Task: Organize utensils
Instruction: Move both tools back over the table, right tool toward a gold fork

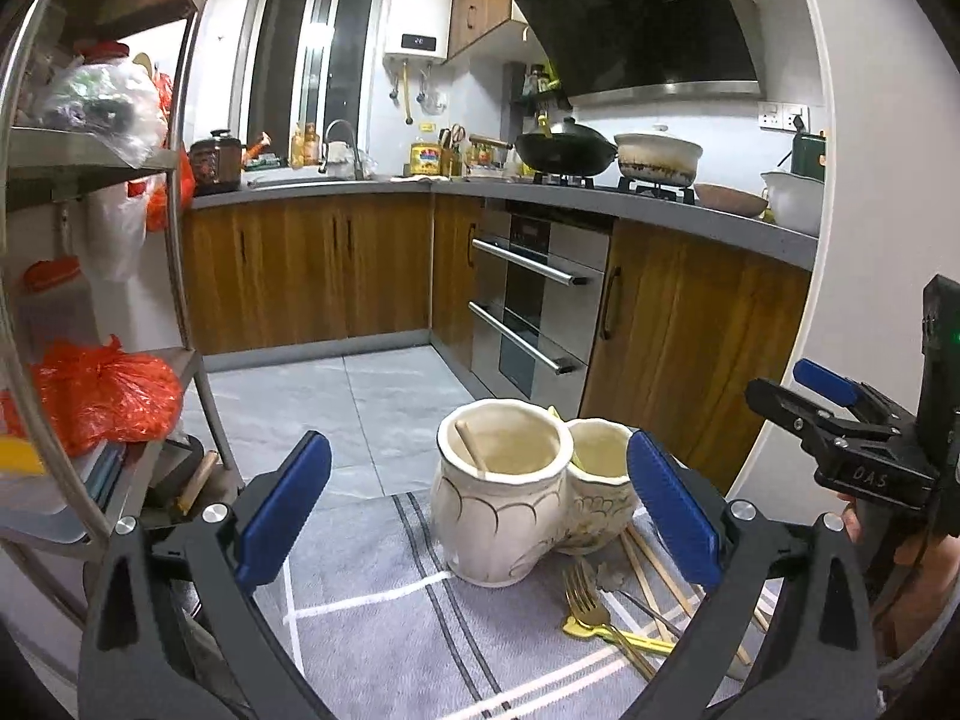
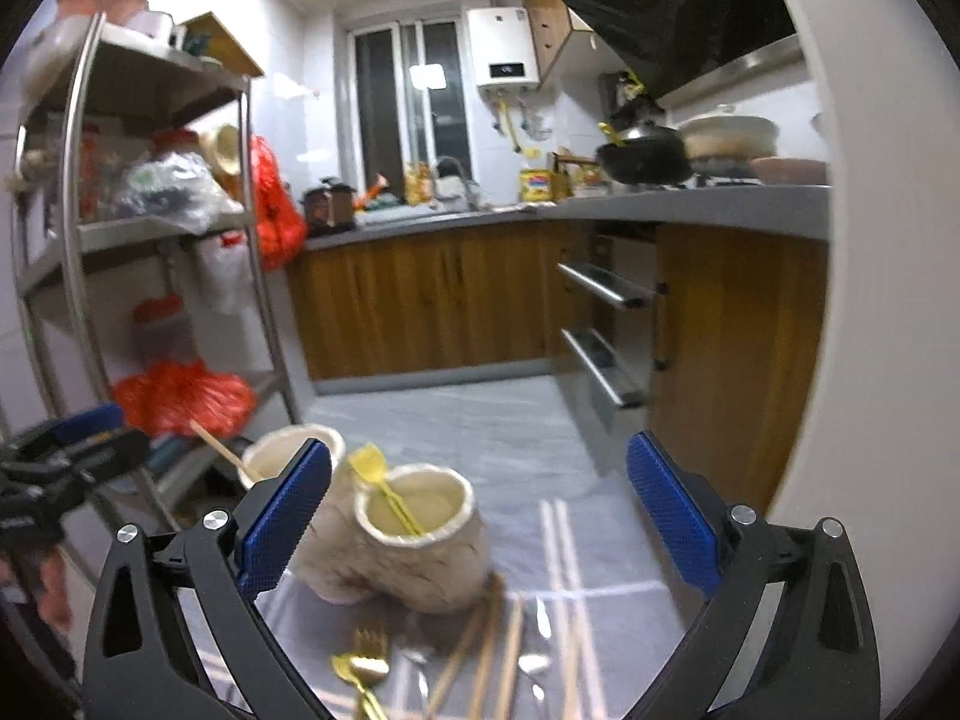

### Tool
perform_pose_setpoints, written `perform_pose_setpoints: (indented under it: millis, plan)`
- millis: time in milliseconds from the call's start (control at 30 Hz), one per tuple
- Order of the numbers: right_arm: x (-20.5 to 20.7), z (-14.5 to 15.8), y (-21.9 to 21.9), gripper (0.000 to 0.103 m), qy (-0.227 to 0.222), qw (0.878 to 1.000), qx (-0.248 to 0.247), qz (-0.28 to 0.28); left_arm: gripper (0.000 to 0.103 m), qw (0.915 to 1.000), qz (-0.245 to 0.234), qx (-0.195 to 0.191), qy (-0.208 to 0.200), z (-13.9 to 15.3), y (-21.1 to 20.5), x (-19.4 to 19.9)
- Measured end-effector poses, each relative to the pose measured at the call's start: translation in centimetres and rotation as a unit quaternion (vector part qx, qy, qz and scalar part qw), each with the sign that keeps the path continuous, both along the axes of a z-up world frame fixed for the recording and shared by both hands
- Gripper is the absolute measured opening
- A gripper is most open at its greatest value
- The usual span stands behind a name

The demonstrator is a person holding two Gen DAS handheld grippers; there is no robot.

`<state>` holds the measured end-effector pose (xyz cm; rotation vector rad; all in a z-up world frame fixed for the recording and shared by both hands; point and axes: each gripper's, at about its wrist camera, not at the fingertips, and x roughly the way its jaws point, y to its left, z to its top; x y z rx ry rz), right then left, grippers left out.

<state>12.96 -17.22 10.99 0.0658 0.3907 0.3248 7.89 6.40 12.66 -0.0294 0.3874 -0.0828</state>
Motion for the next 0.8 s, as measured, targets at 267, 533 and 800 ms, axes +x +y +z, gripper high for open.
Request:
perform_pose_setpoints:
  millis: [267, 533, 800]
  plan:
    - [-1.6, -2.0, -2.5, 0.098, 0.031, 0.999, 0.006, -0.011, 0.097, 0.9998, 0.0, 0.02, -0.007, -1.2, -1.5, -2.8]
    - [-3.3, -5.0, -3.7, 0.098, 0.062, 0.998, -0.011, 0.001, 0.097, 0.9995, -0.009, 0.001, 0.029, -5.3, -2.3, -4.6]
    - [-4.4, -8.0, -3.6, 0.098, 0.09, 0.995, -0.045, 0.012, 0.097, 0.9983, -0.024, 0.003, 0.053, -8.9, -3.7, -5.5]
